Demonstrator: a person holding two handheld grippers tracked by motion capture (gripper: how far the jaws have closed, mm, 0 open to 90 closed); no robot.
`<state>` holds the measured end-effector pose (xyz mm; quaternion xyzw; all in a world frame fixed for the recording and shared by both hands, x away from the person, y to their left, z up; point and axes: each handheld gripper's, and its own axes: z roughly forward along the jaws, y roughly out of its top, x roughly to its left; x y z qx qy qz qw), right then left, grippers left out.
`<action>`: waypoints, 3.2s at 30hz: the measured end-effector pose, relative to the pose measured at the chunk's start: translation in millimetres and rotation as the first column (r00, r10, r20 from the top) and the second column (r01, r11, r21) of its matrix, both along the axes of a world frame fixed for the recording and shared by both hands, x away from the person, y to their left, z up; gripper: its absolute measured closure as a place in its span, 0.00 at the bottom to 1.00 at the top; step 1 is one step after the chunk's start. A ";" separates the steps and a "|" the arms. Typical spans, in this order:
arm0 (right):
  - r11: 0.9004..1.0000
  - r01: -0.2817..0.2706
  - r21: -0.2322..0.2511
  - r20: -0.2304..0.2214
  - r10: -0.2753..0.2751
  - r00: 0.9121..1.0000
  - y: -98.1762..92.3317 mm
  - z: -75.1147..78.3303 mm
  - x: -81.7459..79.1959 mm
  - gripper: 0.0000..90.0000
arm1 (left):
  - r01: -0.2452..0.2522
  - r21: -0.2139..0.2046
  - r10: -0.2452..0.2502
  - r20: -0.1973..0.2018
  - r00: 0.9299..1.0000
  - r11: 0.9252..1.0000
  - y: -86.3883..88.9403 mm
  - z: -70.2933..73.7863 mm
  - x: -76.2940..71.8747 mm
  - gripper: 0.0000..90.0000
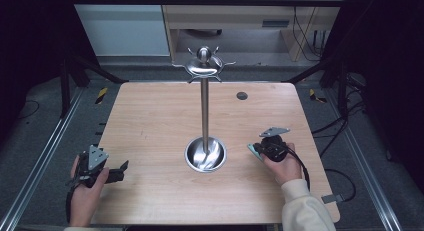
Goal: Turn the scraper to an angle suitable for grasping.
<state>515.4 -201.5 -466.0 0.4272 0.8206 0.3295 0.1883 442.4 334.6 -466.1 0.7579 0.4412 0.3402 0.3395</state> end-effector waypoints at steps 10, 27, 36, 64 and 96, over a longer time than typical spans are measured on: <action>0.997 -0.046 -0.065 -0.067 0.041 0.997 9.8 -10.2 1.2 1.00 | 0.018 0.017 -0.018 -0.008 1.000 1.000 -4.6 -0.3 0.1 0.03; 0.993 0.038 -0.114 -0.106 -0.050 0.993 -4.1 -17.9 9.3 0.98 | 0.034 0.037 -0.033 -0.013 0.999 0.999 -10.7 -2.0 0.7 0.03; 0.992 0.075 -0.101 -0.057 -0.080 0.995 -12.3 -3.4 11.0 0.95 | 0.072 0.085 -0.073 0.007 0.997 0.994 -32.8 -2.5 -6.0 0.03; 0.955 0.073 -0.286 -0.368 -0.180 0.912 2.1 9.5 65.8 0.71 | 0.131 0.129 -0.129 -0.026 0.991 0.983 -43.9 -6.2 -6.2 0.03; 0.963 0.079 -0.256 -0.422 -0.185 0.888 2.8 -0.2 74.3 0.82 | 0.144 0.139 -0.140 -0.035 0.989 0.980 -45.5 -7.0 -5.8 0.03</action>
